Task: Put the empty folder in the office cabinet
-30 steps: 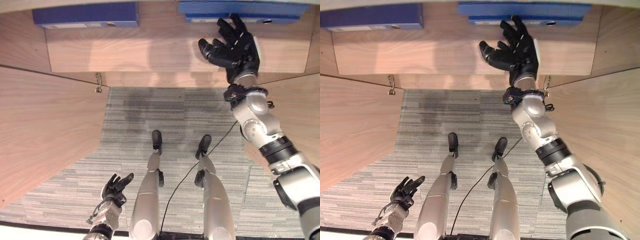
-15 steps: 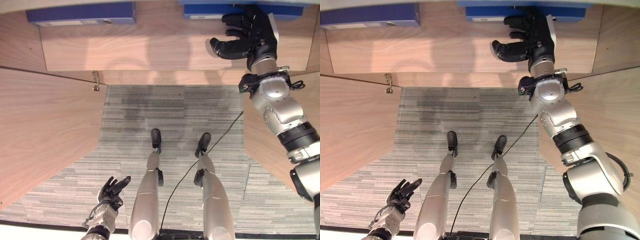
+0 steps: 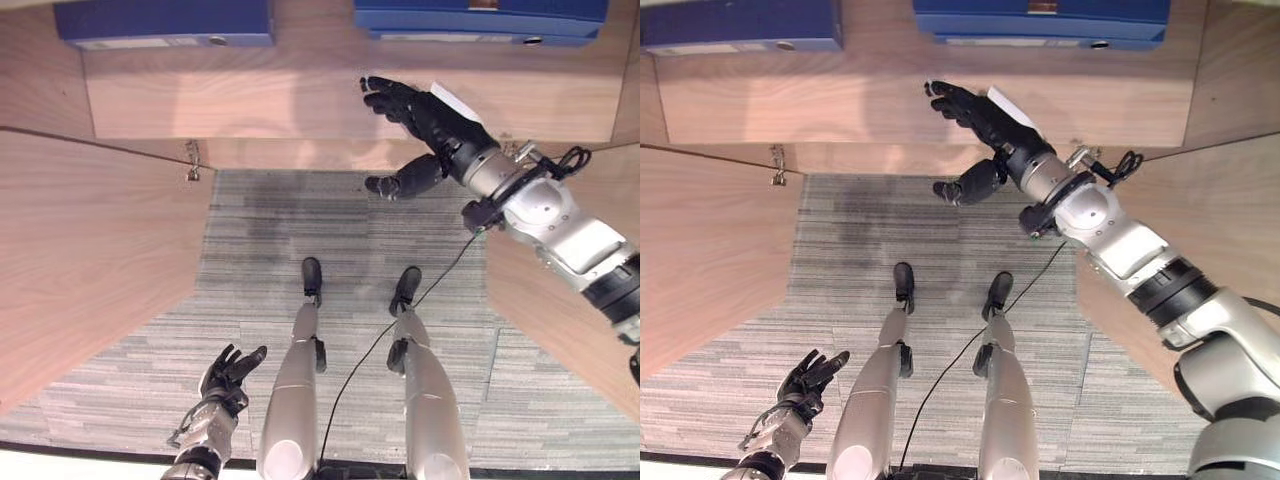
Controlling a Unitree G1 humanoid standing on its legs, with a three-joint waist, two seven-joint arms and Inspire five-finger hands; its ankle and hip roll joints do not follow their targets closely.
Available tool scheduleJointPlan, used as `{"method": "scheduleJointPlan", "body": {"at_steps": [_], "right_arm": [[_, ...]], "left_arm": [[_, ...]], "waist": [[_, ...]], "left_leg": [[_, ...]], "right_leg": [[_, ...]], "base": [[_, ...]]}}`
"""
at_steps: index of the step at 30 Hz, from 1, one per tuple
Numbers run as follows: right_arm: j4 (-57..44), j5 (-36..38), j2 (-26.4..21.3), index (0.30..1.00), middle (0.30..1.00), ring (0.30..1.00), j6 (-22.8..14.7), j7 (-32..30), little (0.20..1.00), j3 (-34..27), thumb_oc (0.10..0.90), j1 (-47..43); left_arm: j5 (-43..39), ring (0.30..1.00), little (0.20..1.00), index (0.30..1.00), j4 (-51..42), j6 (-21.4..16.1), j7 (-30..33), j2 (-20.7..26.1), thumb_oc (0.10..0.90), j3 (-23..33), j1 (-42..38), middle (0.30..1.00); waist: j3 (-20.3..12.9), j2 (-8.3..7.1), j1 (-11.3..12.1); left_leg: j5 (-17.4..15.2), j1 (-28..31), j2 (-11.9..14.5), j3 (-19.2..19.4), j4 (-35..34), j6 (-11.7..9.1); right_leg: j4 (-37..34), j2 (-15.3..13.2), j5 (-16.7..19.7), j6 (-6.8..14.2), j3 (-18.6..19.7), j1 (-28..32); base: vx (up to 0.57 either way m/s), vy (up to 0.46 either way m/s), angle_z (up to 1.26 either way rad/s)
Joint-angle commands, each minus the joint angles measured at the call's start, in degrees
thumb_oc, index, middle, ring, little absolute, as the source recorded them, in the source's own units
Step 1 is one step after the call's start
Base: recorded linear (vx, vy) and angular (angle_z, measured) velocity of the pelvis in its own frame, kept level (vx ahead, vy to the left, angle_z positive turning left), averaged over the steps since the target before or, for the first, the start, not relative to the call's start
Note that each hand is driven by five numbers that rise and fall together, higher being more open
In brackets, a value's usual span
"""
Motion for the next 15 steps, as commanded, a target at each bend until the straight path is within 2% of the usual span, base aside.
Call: {"method": "scheduleJointPlan", "body": {"at_steps": [1, 3, 6, 7, 10, 11, 15], "right_arm": [[-4.53, -3.43, -5.78, 0.900, 0.900, 0.900, -3.46, 1.35, 0.900, 2.91, 0.800, -2.80], [-4.13, -7.15, -9.63, 0.900, 0.900, 0.900, -3.77, 0.01, 0.900, 1.57, 0.800, -3.49], [-3.64, -9.85, -11.15, 0.900, 0.900, 0.900, -3.88, -1.25, 0.900, 0.22, 0.800, -3.86], [-3.62, -13.33, -12.37, 0.900, 0.900, 0.900, -3.64, -2.51, 0.900, -1.26, 0.800, -4.25], [-3.86, -17.30, -13.24, 0.900, 0.900, 0.900, -2.96, -3.74, 0.900, -2.80, 0.800, -4.64], [-4.46, -21.70, -13.49, 0.900, 0.900, 0.900, -2.22, -4.65, 0.900, -4.28, 0.800, -4.56], [-4.67, -30.07, -13.22, 0.900, 0.900, 0.900, 0.10, -7.49, 0.900, -9.01, 0.800, -3.52]], "left_arm": [[1.42, 0.900, 0.900, 0.900, 2.93, -0.53, -0.18, 2.97, 0.800, 1.93, 5.54, 0.900], [1.59, 0.900, 0.900, 0.900, 3.24, -0.63, -0.45, 3.12, 0.800, 2.48, 5.98, 0.900], [1.81, 0.900, 0.900, 0.900, 3.68, -0.65, -0.52, 3.38, 0.800, 2.94, 6.15, 0.900], [2.38, 0.900, 0.900, 0.900, 4.22, -0.61, -0.54, 3.60, 0.800, 3.48, 6.17, 0.900], [3.05, 0.900, 0.900, 0.900, 4.58, -0.49, -0.50, 3.82, 0.800, 4.01, 6.13, 0.900], [3.72, 0.900, 0.900, 0.900, 4.95, -0.25, -0.47, 3.89, 0.800, 4.63, 5.89, 0.900], [5.41, 0.900, 0.900, 0.900, 5.56, 0.16, -0.45, 4.00, 0.800, 5.28, 5.28, 0.900]], "waist": [[-1.95, -3.15, -0.44], [-2.12, -3.33, -0.59], [-2.20, -3.45, -0.79], [-2.35, -3.50, -1.02], [-2.51, -3.58, -1.16], [-2.72, -3.46, -1.39], [-3.13, -3.18, -1.66]], "left_leg": [[-6.56, 0.13, -1.66, -1.71, 1.78, -2.60], [-6.51, 0.18, -1.58, -1.72, 1.65, -2.65], [-6.56, 0.29, -1.56, -1.69, 1.57, -2.64], [-6.69, 0.32, -1.58, -1.61, 1.62, -2.61], [-6.83, 0.31, -1.55, -1.58, 1.67, -2.56], [-6.98, 0.20, -1.56, -1.54, 1.71, -2.48], [-7.25, -0.13, -1.55, -1.52, 1.87, -2.34]], "right_leg": [[-8.30, 1.13, -0.36, 3.82, -0.17, 1.92], [-8.35, 1.10, -0.31, 3.95, -0.27, 1.98], [-8.42, 1.12, -0.27, 4.01, -0.20, 2.03], [-8.42, 1.12, -0.28, 4.03, -0.15, 2.01], [-8.44, 1.20, -0.36, 4.08, -0.01, 1.98], [-8.49, 1.24, -0.41, 4.11, 0.10, 1.95], [-8.42, 1.20, -0.53, 4.12, 0.26, 1.72]], "base": [[0.00, 0.000, 0.00], [0.00, 0.000, 0.00], [0.00, 0.000, 0.00], [0.00, 0.000, 0.00], [0.00, -0.001, -0.03], [0.00, 0.003, -0.03], [0.00, 0.000, 0.00]]}}
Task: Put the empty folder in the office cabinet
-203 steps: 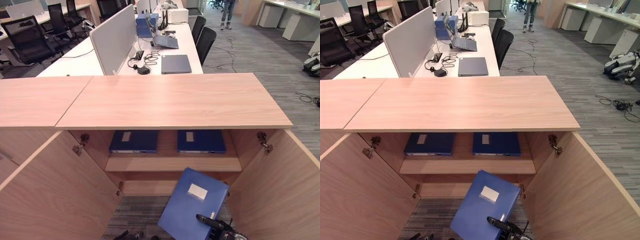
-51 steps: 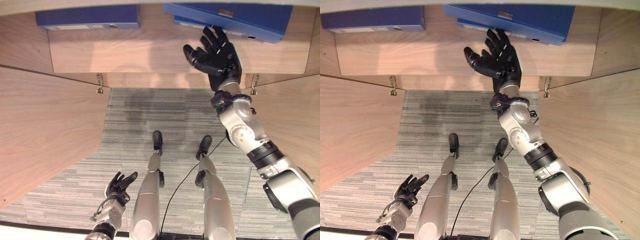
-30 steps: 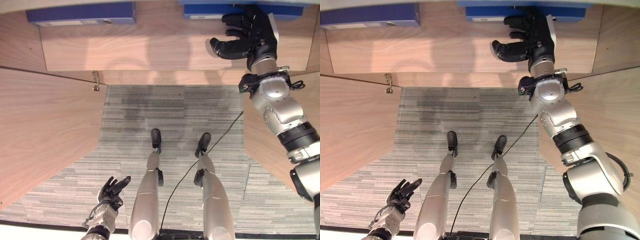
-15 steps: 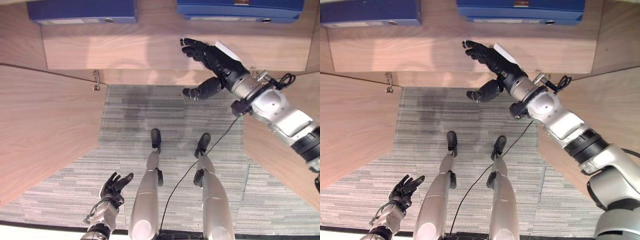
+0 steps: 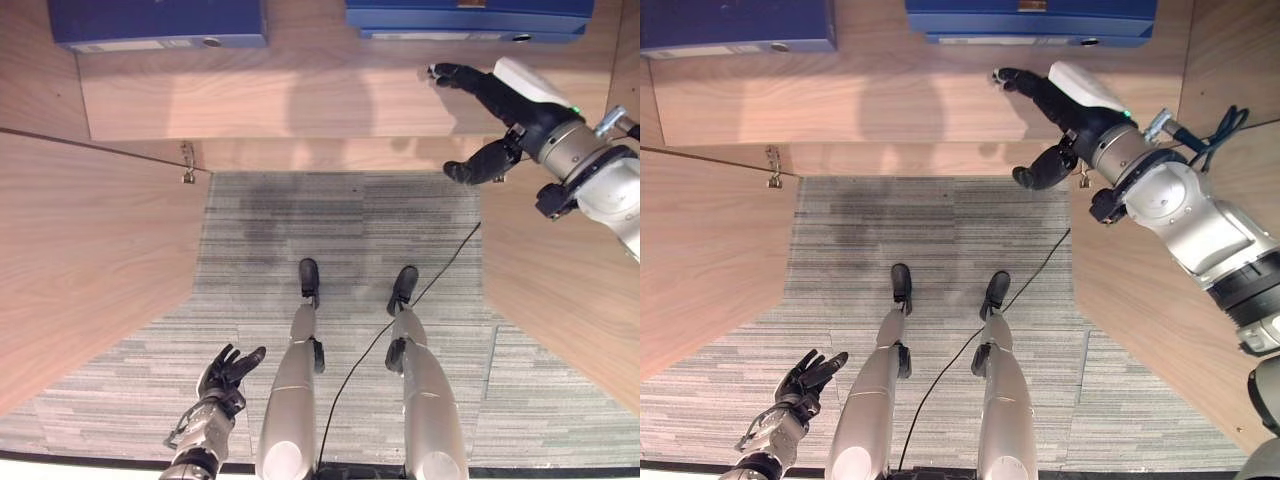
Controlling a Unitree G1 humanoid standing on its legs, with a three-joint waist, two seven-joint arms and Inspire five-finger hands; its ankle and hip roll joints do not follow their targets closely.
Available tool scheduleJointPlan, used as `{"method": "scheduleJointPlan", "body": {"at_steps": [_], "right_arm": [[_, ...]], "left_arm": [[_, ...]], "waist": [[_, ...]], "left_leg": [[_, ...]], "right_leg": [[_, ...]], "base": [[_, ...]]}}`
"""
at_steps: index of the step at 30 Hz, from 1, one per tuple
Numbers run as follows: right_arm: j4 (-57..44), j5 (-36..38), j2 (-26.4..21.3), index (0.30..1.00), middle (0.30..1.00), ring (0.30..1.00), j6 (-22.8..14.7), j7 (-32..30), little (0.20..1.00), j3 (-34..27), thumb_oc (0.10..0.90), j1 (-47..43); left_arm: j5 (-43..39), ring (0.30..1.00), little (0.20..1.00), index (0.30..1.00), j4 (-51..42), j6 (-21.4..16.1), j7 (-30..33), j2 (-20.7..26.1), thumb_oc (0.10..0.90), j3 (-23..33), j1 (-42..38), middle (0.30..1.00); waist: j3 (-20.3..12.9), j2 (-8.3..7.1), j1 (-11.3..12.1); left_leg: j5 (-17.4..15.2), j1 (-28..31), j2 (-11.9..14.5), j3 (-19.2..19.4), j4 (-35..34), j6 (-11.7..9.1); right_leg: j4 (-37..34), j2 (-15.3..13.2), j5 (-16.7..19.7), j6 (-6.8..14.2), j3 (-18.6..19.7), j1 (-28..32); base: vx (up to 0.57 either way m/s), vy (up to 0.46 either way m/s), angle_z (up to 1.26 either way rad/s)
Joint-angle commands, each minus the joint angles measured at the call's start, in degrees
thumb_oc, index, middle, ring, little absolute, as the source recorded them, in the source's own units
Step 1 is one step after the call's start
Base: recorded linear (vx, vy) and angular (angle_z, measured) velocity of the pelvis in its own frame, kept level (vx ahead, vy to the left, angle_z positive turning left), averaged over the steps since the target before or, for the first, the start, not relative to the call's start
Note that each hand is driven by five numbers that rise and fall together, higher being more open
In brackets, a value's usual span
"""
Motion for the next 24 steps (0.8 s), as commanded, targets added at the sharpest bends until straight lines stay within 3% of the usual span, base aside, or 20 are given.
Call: {"method": "scheduleJointPlan", "body": {"at_steps": [1, 4, 8, 12, 14, 16, 21, 24], "right_arm": [[-4.62, -8.87, -1.67, 0.900, 0.900, 0.900, -0.41, -6.26, 0.900, -6.75, 0.800, -2.97], [-5.07, -15.06, -0.23, 0.900, 0.900, 0.900, 0.88, -10.15, 0.900, -12.39, 0.800, -2.26], [-2.91, -20.64, 2.07, 0.900, 0.900, 0.900, 3.27, -12.37, 0.900, -14.92, 0.800, -3.13], [3.46, -25.63, 5.72, 0.900, 0.900, 0.900, 6.37, -13.36, 0.900, -11.55, 0.800, -9.29], [12.94, -25.86, 10.30, 0.900, 0.900, 0.900, 8.24, -14.10, 0.900, -6.97, 0.800, -15.87], [13.55, -25.69, 10.54, 0.900, 0.900, 0.900, 8.07, -14.28, 0.900, -6.14, 0.800, -16.76], [26.63, -22.76, 16.74, 0.900, 0.900, 0.900, 8.29, -13.89, 0.900, 2.09, 0.800, -25.61], [26.88, -22.09, 18.08, 0.900, 0.900, 0.900, 8.23, -13.49, 0.900, 3.25, 0.800, -26.31]], "left_arm": [[2.46, 0.900, 0.900, 0.900, 5.25, 0.19, 0.93, 3.82, 0.800, 3.20, 4.85, 0.900], [3.97, 0.900, 0.900, 0.900, 5.83, 0.31, 1.61, 3.98, 0.800, 3.83, 4.01, 0.900], [5.11, 0.900, 0.900, 0.900, 6.16, 0.42, 2.26, 4.52, 0.800, 3.81, 3.49, 0.900], [5.85, 0.900, 0.900, 0.900, 6.40, 0.40, 2.63, 5.05, 0.800, 3.13, 3.29, 0.900], [5.71, 0.900, 0.900, 0.900, 7.13, 0.16, 2.96, 5.90, 0.800, 1.85, 2.92, 0.900], [5.69, 0.900, 0.900, 0.900, 7.17, 0.14, 2.94, 5.70, 0.800, 2.05, 2.87, 0.900], [3.75, 0.900, 0.900, 0.900, 8.49, -0.43, 3.40, 6.75, 0.800, 0.55, 1.64, 0.900], [3.13, 0.900, 0.900, 0.900, 9.23, -0.42, 3.49, 6.73, 0.800, 0.61, 1.37, 0.900]], "waist": [[-3.22, -2.94, 0.27], [-3.41, -2.76, 0.07], [-3.67, -2.77, 0.48], [-3.77, -2.51, 1.03], [-3.81, -2.46, 1.95], [-3.74, -2.33, 1.74], [-3.77, -2.52, 2.39], [-3.82, -2.77, 2.23]], "left_leg": [[-7.55, -0.40, -1.57, -1.70, 1.91, -2.49], [-7.67, -0.60, -1.61, -1.77, 1.87, -2.39], [-7.75, -0.74, -1.75, -2.04, 1.87, -2.25], [-7.68, -1.10, -1.84, -2.19, 1.90, -2.15], [-7.47, -1.18, -2.00, -2.28, 1.87, -2.05], [-7.47, -1.21, -1.99, -2.25, 1.87, -2.05], [-7.00, -1.62, -2.05, -2.40, 1.75, -2.10], [-6.99, -1.68, -2.10, -2.49, 1.78, -2.09]], "right_leg": [[-8.22, 1.16, -1.08, 4.08, 0.10, 1.54], [-8.22, 1.23, -1.16, 4.10, 0.21, 1.26], [-8.19, 1.33, -1.20, 3.99, 0.41, 1.09], [-8.13, 1.32, -1.18, 3.81, 0.53, 0.80], [-8.18, 1.30, -1.00, 3.67, 0.47, 0.67], [-8.17, 1.30, -1.00, 3.66, 0.50, 0.63], [-8.18, 1.36, -0.78, 3.48, 0.63, 0.06], [-8.21, 1.44, -0.75, 3.40, 0.77, 0.03]], "base": [[0.00, 0.000, 0.00], [0.00, 0.000, 0.00], [0.00, 0.000, 0.00], [0.00, 0.000, 0.00], [0.00, 0.000, 0.00], [0.00, 0.000, 0.00], [0.00, 0.000, 0.00], [0.00, 0.000, 0.00]]}}
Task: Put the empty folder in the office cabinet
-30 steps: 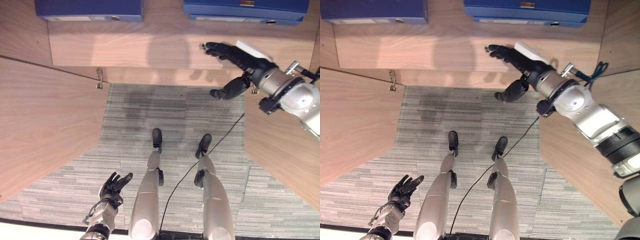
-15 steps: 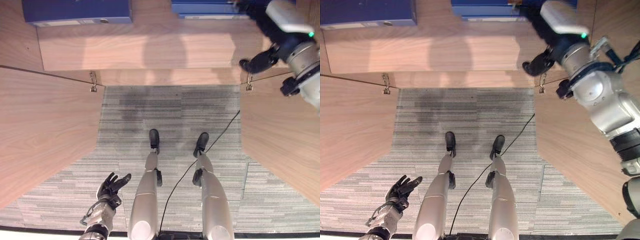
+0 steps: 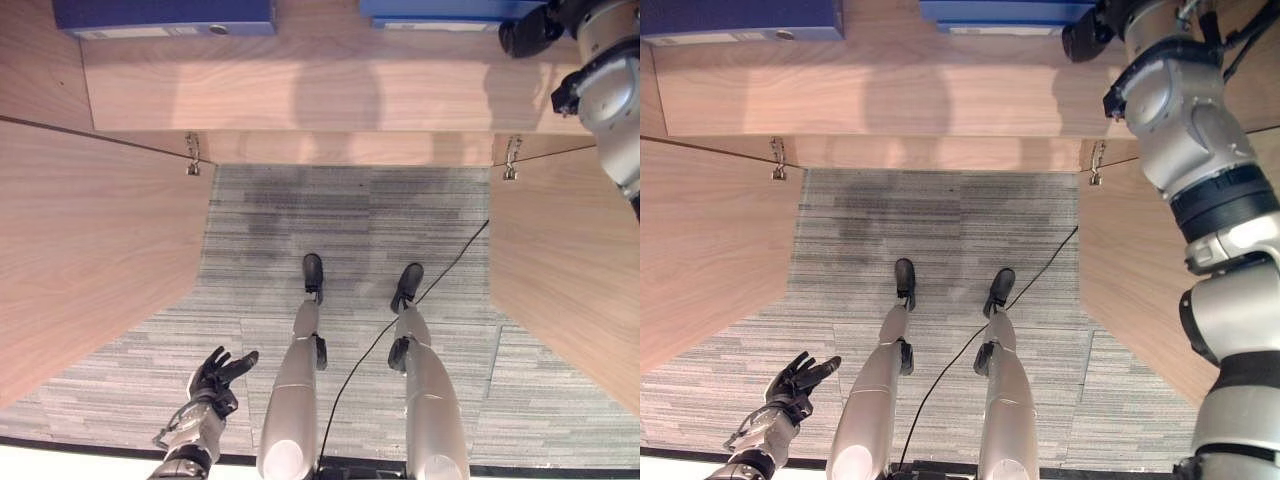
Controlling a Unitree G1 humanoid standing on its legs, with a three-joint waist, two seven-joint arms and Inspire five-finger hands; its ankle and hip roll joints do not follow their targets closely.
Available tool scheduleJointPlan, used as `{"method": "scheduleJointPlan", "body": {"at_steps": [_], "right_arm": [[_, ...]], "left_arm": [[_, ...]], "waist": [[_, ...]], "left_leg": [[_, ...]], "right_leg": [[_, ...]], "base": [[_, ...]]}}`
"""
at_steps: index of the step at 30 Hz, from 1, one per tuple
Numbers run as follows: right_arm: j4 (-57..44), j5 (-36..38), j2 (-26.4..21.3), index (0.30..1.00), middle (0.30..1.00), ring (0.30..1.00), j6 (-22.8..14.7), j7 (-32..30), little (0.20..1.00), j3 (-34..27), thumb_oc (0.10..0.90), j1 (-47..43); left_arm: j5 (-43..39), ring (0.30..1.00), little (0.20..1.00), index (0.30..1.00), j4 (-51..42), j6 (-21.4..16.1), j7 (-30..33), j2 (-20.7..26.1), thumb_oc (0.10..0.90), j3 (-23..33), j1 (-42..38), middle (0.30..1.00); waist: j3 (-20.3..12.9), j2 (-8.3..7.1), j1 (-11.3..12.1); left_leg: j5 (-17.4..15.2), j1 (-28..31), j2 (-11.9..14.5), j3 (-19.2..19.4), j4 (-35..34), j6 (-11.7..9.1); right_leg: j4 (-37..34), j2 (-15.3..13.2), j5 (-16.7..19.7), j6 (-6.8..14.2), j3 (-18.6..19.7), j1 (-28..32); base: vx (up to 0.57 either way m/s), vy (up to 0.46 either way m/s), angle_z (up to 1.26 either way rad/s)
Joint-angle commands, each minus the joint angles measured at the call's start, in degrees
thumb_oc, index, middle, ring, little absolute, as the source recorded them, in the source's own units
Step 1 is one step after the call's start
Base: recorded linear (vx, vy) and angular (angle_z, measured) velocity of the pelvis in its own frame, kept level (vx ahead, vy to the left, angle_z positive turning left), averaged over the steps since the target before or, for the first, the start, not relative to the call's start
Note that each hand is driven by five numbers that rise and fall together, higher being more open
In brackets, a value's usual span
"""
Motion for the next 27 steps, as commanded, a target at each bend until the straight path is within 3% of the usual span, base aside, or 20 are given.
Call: {"method": "scheduleJointPlan", "body": {"at_steps": [1, 8, 11, 12, 13, 18, 27], "right_arm": [[0.20, 1.71, 1.15, 0.900, 0.900, 0.900, -1.18, -1.28, 0.900, 2.75, 0.800, -3.27], [-4.46, 0.43, 1.15, 0.900, 0.900, 0.900, -1.12, -1.46, 0.900, -1.56, 0.800, 2.67], [-5.63, 0.43, 1.16, 0.900, 0.900, 0.900, -1.15, -1.38, 0.900, -2.53, 0.800, 4.32], [-6.11, 0.53, 1.04, 0.900, 0.900, 0.900, -1.26, -1.40, 0.900, -2.98, 0.800, 4.87], [-6.72, 0.53, 1.16, 0.900, 0.900, 0.900, -1.30, -1.40, 0.900, -3.23, 0.800, 5.24], [-11.08, -0.46, 0.96, 0.900, 0.900, 0.900, -1.55, -0.86, 0.900, -6.38, 0.800, 10.19], [-18.30, -6.51, 0.55, 0.900, 0.900, 0.900, -1.70, -5.00, 0.900, -15.62, 0.800, 20.18]], "left_arm": [[-1.04, 0.900, 0.900, 0.900, 5.29, -0.15, 2.71, 4.24, 0.800, -0.43, 3.27, 0.900], [0.18, 0.900, 0.900, 0.900, 6.91, 0.38, 2.89, 3.79, 0.800, 0.80, 2.56, 0.900], [0.74, 0.900, 0.900, 0.900, 7.41, 0.55, 3.07, 4.19, 0.800, 1.22, 2.24, 0.900], [1.03, 0.900, 0.900, 0.900, 7.49, 0.58, 3.10, 4.33, 0.800, 1.40, 2.12, 0.900], [1.32, 0.900, 0.900, 0.900, 7.68, 0.67, 3.10, 4.49, 0.800, 1.64, 2.00, 0.900], [3.51, 0.900, 0.900, 0.900, 8.82, 1.28, 3.20, 5.73, 0.800, 3.07, 1.57, 0.900], [8.67, 0.900, 0.900, 0.900, 9.45, 2.27, 3.57, 7.43, 0.800, 5.64, 1.61, 0.900]], "waist": [[-3.70, -2.80, 0.23], [-4.04, -3.59, -0.66], [-4.85, -3.74, -0.76], [-4.58, -3.92, -1.01], [-5.12, -3.83, -0.95], [-5.83, -4.36, -1.67], [-7.19, -3.42, -2.50]], "left_leg": [[-7.19, -0.09, -2.08, -2.61, 1.48, -1.95], [-7.51, -1.64, -2.57, -2.21, 4.51, -1.21], [-9.84, -1.07, -2.33, -2.59, 6.10, -1.40], [-8.92, -1.77, -2.78, -2.11, 6.83, -0.96], [-10.48, -1.12, -2.44, -2.49, 7.17, -1.29], [-11.32, -2.00, -3.28, -1.71, 10.64, -0.35], [-14.41, -1.53, -4.23, -0.27, 14.54, 1.37]], "right_leg": [[-8.04, 1.43, -1.40, 3.60, 0.72, 1.53], [-6.63, 0.72, -1.03, 2.82, 0.15, 0.84], [-6.06, 0.95, -2.37, 3.18, 0.96, 1.76], [-5.62, 0.37, -1.47, 2.68, 0.45, 1.29], [-5.51, 0.77, -2.58, 3.11, 1.11, 1.98], [-3.37, -0.39, -2.35, 2.38, 1.13, 1.90], [0.28, -1.71, -3.30, 2.31, 2.75, 1.70]], "base": [[0.00, 0.000, 0.00], [-0.02, 0.007, 0.00], [0.02, -0.001, 0.00], [0.00, 0.000, 0.00], [0.00, 0.000, 0.00], [-0.04, 0.019, -0.01], [-0.01, 0.050, -0.04]]}}
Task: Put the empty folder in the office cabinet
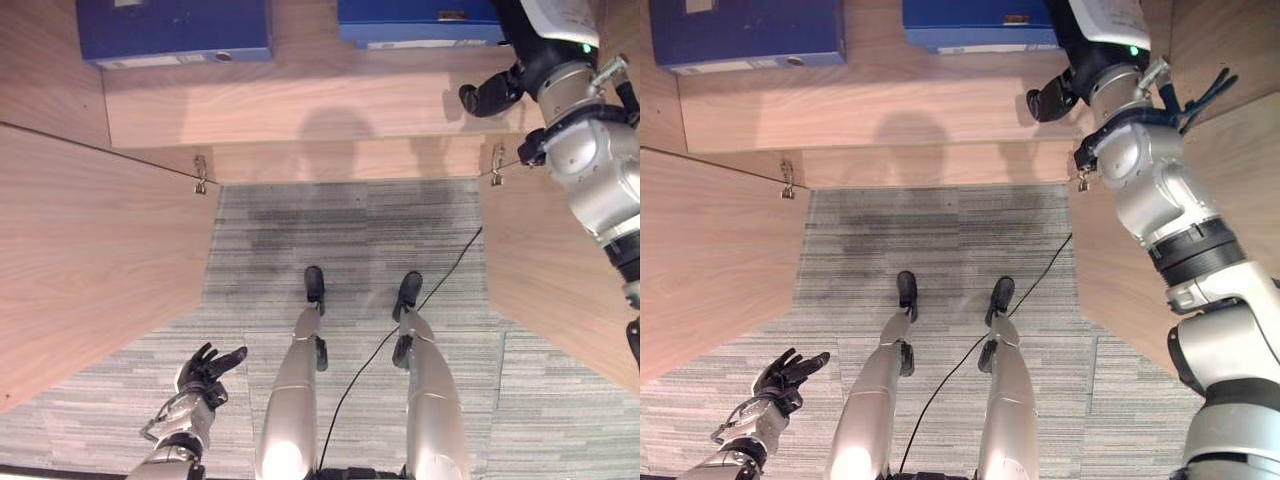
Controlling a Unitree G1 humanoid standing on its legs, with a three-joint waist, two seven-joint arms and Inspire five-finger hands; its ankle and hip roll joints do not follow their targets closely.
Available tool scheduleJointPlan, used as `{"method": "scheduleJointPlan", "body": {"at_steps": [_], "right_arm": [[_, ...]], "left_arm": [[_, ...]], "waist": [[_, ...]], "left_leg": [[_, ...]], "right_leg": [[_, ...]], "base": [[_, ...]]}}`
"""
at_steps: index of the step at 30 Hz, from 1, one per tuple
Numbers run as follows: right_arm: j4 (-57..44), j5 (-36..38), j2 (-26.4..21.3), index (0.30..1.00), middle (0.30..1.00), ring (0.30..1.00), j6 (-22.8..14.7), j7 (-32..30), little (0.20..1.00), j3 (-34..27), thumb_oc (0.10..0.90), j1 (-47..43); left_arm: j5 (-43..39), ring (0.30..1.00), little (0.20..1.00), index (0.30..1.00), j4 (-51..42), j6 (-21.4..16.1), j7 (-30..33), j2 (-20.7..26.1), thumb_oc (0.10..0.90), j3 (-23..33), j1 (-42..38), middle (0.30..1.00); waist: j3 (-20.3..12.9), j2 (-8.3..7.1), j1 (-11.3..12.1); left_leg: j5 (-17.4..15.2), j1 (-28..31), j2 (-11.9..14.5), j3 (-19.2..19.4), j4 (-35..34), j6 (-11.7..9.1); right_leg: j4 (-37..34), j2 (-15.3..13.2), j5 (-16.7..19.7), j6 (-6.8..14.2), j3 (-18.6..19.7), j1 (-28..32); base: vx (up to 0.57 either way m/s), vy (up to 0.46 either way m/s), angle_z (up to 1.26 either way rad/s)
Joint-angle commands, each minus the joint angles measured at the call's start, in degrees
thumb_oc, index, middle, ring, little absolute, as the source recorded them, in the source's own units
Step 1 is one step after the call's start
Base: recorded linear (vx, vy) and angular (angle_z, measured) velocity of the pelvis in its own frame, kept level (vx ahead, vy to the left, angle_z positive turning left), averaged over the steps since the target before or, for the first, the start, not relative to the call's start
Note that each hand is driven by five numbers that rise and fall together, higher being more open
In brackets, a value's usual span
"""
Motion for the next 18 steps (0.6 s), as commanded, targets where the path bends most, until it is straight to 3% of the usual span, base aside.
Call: {"method": "scheduleJointPlan", "body": {"at_steps": [1, 4, 8, 13, 18], "right_arm": [[-2.81, -4.68, 0.47, 0.900, 0.900, 0.900, -1.66, -6.39, 0.900, -3.25, 0.800, 0.38], [-3.16, -5.83, 0.40, 0.900, 0.900, 0.900, -1.66, -7.26, 0.900, -4.51, 0.800, 1.47], [-3.84, -12.18, -0.42, 0.900, 0.900, 0.900, -1.73, -14.27, 0.900, -7.64, 0.800, 4.56], [-4.11, -15.31, -1.13, 0.900, 0.900, 0.900, -1.69, -17.47, 0.900, -8.36, 0.800, 6.37], [-7.30, -15.65, 0.45, 0.900, 0.900, 0.900, -3.76, -18.81, 0.900, -10.28, 0.800, 17.43]], "left_arm": [[2.63, 0.900, 0.900, 0.900, 6.27, 0.68, 2.27, 4.44, 0.800, 0.55, 5.23, 0.900], [3.31, 0.900, 0.900, 0.900, 6.49, 0.61, 2.48, 4.69, 0.800, 0.88, 5.22, 0.900], [4.26, 0.900, 0.900, 0.900, 6.16, 0.08, 3.00, 3.69, 0.800, 0.66, 5.13, 0.900], [4.26, 0.900, 0.900, 0.900, 5.78, -0.47, 3.78, 3.18, 0.800, 0.46, 4.65, 0.900], [5.02, 0.900, 0.900, 0.900, 6.06, -0.48, 4.28, 1.78, 0.800, 0.68, 5.21, 0.900]], "waist": [[-6.87, -2.60, -0.51], [-7.14, -2.43, -0.53], [-7.52, -1.58, -0.48], [-7.55, -1.35, -0.36], [-8.45, -1.67, -0.71]], "left_leg": [[-9.84, -1.41, -2.94, -2.38, 4.89, 0.30], [-9.97, -1.74, -3.05, -2.07, 5.18, 0.43], [-9.96, -2.39, -3.16, -2.09, 5.33, 0.58], [-10.01, -2.71, -3.03, -2.14, 5.71, 0.43], [-11.04, -1.37, -2.29, -2.35, 7.22, 0.45]], "right_leg": [[-10.28, 1.05, 0.68, 1.99, -0.98, 3.71], [-10.11, 0.90, 0.77, 2.02, -0.66, 3.16], [-10.02, 0.81, 0.57, 2.02, -0.40, 2.31], [-9.85, 0.91, 0.23, 2.01, -0.57, 1.97], [-8.01, 0.86, -1.29, 1.79, -0.69, 3.24]], "base": [[-0.01, 0.051, -0.14], [-0.01, 0.021, -0.06], [0.00, 0.000, 0.00], [0.00, 0.000, 0.00], [0.02, -0.007, 0.03]]}}
